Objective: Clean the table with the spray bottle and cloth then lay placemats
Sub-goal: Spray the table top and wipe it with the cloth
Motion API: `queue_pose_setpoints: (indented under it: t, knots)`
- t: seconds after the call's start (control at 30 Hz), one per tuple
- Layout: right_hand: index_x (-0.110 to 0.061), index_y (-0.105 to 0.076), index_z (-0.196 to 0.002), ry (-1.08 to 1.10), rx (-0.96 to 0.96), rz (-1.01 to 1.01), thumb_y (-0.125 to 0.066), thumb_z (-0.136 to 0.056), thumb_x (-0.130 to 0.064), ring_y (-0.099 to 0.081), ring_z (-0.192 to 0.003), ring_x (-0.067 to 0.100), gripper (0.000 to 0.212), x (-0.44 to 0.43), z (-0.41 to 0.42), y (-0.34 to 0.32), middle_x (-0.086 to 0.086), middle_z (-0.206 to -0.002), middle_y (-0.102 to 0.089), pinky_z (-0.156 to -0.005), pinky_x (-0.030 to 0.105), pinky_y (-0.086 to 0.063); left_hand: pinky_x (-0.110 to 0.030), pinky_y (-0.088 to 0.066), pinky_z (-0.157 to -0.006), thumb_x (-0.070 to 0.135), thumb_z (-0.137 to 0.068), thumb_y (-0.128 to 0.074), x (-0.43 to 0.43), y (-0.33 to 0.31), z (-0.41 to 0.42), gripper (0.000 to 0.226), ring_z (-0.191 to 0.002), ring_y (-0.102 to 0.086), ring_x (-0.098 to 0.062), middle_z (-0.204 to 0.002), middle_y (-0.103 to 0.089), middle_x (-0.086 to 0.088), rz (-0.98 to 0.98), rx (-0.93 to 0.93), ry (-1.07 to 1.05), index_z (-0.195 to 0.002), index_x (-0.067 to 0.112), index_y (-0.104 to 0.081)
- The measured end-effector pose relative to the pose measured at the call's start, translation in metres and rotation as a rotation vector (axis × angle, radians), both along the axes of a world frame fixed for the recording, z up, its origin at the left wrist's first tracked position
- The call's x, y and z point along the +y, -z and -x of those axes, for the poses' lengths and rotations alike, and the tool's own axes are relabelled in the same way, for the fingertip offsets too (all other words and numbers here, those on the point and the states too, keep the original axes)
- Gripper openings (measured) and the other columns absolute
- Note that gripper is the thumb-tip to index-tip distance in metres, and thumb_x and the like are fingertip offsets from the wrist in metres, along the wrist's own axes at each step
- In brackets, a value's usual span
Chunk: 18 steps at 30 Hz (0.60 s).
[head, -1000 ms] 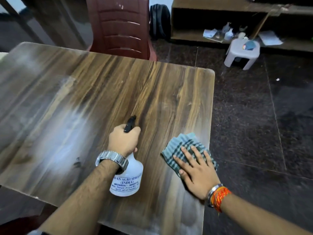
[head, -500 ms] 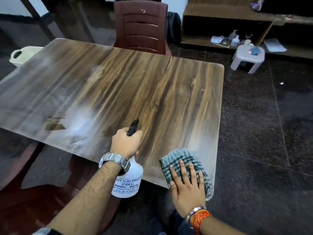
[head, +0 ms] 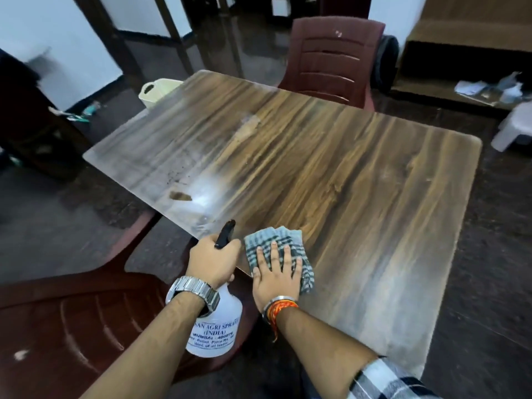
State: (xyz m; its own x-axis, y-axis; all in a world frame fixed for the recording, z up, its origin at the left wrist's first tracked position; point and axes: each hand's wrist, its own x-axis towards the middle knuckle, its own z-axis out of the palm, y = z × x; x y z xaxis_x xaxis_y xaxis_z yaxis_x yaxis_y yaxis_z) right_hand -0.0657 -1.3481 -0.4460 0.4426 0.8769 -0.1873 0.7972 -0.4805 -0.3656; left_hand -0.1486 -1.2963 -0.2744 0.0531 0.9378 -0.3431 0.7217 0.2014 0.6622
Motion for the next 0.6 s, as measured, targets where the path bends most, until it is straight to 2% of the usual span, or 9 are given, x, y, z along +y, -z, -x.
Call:
queue_pose_setpoints:
  t: [0.17,0.27,0.37,0.43,0.5,0.53,0.6]
  knots:
    - [-0.034,-0.051,-0.135,-0.002,0.005,-0.016,-0.036,-0.083,-0.046,-0.038,-0.135,0.033,0.055,0.02,0.009,0.0,0.002,-0.143,-0.049,-0.109,0.059,-0.014,-0.03,-0.049,-0.059,0.023,-0.08,-0.058,0.026,-0.01,0.033,0.016,-0.045,-0.071,-0.026,-0.058,-0.058,-0.006,0.035,0.017,-0.099,-0.072,0.011,-0.053]
    - [-0.033,-0.052,-0.134,0.005,0.016,-0.027,-0.033,-0.084,-0.044,-0.038,-0.135,0.034,0.055,0.045,0.022,-0.003,0.003,-0.143,-0.048,-0.11,0.06,-0.014,-0.031,-0.05,-0.06,0.023,-0.079,-0.058,0.039,-0.011,0.054,0.014,-0.04,-0.067,-0.025,-0.061,-0.057,-0.006,0.045,-0.007,-0.137,-0.072,0.011,-0.053]
    - [-0.034,-0.049,-0.136,0.022,0.028,0.001,-0.027,-0.086,-0.045,-0.034,-0.137,0.034,0.056,0.075,0.046,-0.004,0.002,-0.147,-0.044,-0.111,0.058,-0.006,-0.03,-0.05,-0.058,0.025,-0.078,-0.058,0.055,-0.011,0.08,0.016,-0.038,-0.064,-0.022,-0.06,-0.061,-0.007,0.052,-0.006,-0.167,-0.071,0.012,-0.053]
    - [-0.037,-0.037,-0.143,0.004,0.011,0.041,-0.015,-0.087,-0.048,-0.021,-0.143,0.032,0.061,0.094,0.06,-0.005,0.0,-0.154,-0.03,-0.111,0.057,0.005,-0.029,-0.05,-0.059,0.027,-0.079,-0.057,0.07,-0.01,0.098,0.021,-0.039,-0.066,-0.019,-0.059,-0.063,-0.009,0.06,0.02,-0.156,-0.072,0.007,-0.056]
    - [-0.04,-0.019,-0.148,-0.034,-0.031,0.06,-0.002,-0.085,-0.05,-0.004,-0.146,0.03,0.066,0.115,0.078,-0.003,-0.002,-0.159,-0.013,-0.11,0.056,0.013,-0.026,-0.05,-0.055,0.027,-0.082,-0.055,0.089,-0.007,0.118,0.032,-0.04,-0.067,-0.016,-0.059,-0.065,-0.01,0.05,0.034,-0.142,-0.075,-0.003,-0.062]
    - [-0.041,-0.014,-0.149,-0.039,-0.047,0.067,0.001,-0.085,-0.05,0.001,-0.146,0.029,0.066,0.127,0.087,-0.002,-0.003,-0.16,-0.007,-0.109,0.056,0.014,-0.023,-0.048,-0.048,0.027,-0.083,-0.055,0.1,-0.006,0.127,0.033,-0.039,-0.066,-0.016,-0.058,-0.064,-0.01,0.037,0.035,-0.137,-0.074,-0.004,-0.062]
    - [-0.042,-0.009,-0.148,-0.026,-0.071,0.063,-0.004,-0.089,-0.05,0.005,-0.146,0.029,0.06,0.147,0.098,-0.001,-0.004,-0.16,-0.003,-0.11,0.056,0.012,-0.017,-0.041,-0.037,0.023,-0.085,-0.055,0.122,-0.004,0.14,0.025,-0.035,-0.063,-0.017,-0.056,-0.062,-0.009,-0.002,0.041,-0.113,-0.068,0.005,-0.058]
